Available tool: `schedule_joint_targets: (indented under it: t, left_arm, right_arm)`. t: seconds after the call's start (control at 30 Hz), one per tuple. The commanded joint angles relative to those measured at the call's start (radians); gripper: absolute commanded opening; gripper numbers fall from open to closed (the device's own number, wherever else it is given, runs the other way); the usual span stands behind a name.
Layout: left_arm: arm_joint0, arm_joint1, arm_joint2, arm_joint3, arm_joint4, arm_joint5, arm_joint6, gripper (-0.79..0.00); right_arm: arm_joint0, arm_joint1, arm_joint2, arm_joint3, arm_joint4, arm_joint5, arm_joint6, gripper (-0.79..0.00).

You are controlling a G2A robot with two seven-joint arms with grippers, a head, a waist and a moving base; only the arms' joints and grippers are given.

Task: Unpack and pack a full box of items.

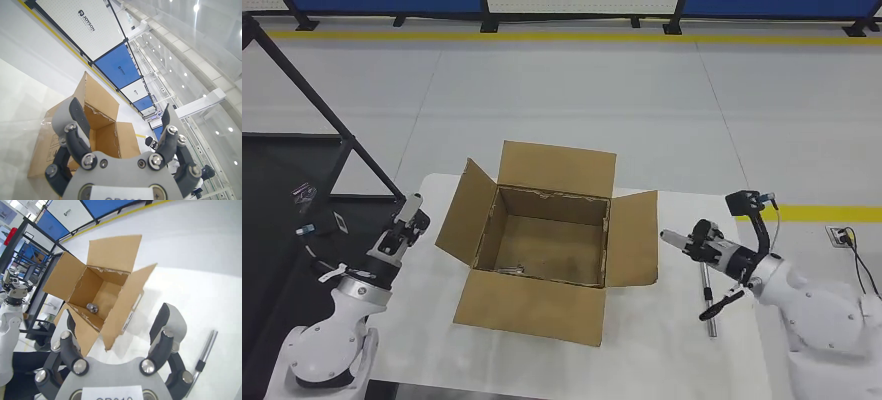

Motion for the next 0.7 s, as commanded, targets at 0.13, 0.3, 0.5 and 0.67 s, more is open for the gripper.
schedule_joint_targets:
  t: [0.13, 0.3, 0.5, 0.67]
  left_arm:
    - [-0.001, -0.001, 0.002, 0.001, 0.001, -0.002, 0.011, 0.0]
    - [-0.001, -0.002, 0.003, -0.002, 0.005, -0.001, 0.015, 0.0]
    - [0.004, -0.004, 0.003, -0.006, 0.006, 0.004, 0.04, 0.0]
    - [0.011, -0.005, -0.003, -0.003, 0.003, 0.001, 0.054, 0.0]
  right_arm:
    - [0.148, 0.011, -0.05, 0.298, 0.195, -0.143, 0.155, 0.0]
    - [0.227, 0.014, -0.104, 0.412, 0.229, -0.176, 0.173, 0.0]
    - [0.293, 0.016, -0.157, 0.501, 0.234, -0.139, 0.158, -0.249]
    - [0.333, 0.02, -0.191, 0.555, 0.249, -0.139, 0.169, -0.505]
